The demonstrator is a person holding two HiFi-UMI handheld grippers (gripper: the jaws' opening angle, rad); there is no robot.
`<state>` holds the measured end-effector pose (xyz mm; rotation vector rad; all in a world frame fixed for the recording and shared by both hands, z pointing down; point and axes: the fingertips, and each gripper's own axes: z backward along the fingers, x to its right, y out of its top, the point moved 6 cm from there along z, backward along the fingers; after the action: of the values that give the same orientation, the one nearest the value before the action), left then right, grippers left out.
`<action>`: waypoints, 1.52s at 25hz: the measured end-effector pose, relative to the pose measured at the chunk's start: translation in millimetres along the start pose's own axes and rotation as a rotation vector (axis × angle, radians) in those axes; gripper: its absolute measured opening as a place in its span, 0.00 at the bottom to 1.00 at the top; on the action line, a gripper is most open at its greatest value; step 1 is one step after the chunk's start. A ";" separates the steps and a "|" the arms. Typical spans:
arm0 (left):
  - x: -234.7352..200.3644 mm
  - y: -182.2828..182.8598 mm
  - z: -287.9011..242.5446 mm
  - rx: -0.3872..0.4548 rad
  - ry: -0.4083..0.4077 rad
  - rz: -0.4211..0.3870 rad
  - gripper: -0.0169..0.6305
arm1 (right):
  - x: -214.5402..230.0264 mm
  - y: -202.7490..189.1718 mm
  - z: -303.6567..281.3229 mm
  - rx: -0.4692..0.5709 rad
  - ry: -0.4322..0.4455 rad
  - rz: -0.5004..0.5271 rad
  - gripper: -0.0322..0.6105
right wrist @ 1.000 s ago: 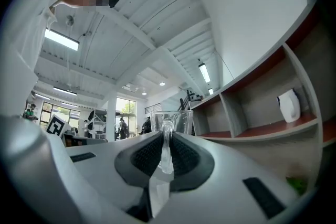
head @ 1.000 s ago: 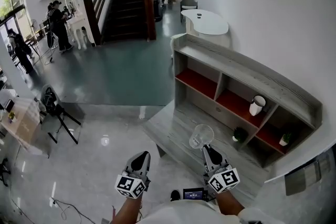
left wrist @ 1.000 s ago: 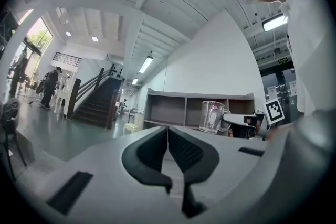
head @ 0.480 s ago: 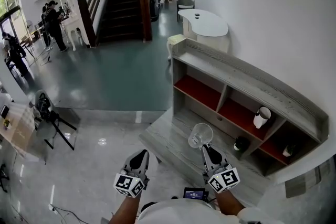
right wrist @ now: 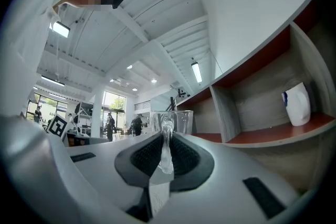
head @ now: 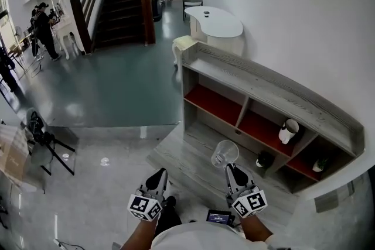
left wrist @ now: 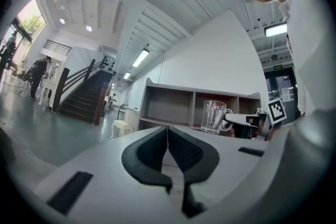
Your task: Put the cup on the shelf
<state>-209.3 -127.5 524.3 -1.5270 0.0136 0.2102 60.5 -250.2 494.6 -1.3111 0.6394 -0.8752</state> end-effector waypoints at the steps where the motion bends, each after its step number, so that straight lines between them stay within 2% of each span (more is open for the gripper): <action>1: -4.0 0.3 -6.5 0.000 -0.013 0.004 0.04 | 0.8 0.0 -2.6 0.000 -0.008 0.009 0.12; 20: -118.7 27.2 -148.3 -0.014 -0.306 0.017 0.04 | 5.8 7.4 -113.2 0.021 -0.274 0.084 0.12; 30: -148.2 31.7 -191.9 -0.024 -0.455 0.038 0.04 | -0.9 12.2 -142.2 0.034 -0.410 0.122 0.12; 38: -152.2 29.3 -209.5 -0.037 -0.521 0.014 0.04 | 1.1 10.6 -157.1 0.039 -0.465 0.148 0.12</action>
<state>-337.4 -353.8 506.6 -1.4709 -0.3939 0.6160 -65.8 -336.5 457.7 -1.3523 0.3445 -0.4360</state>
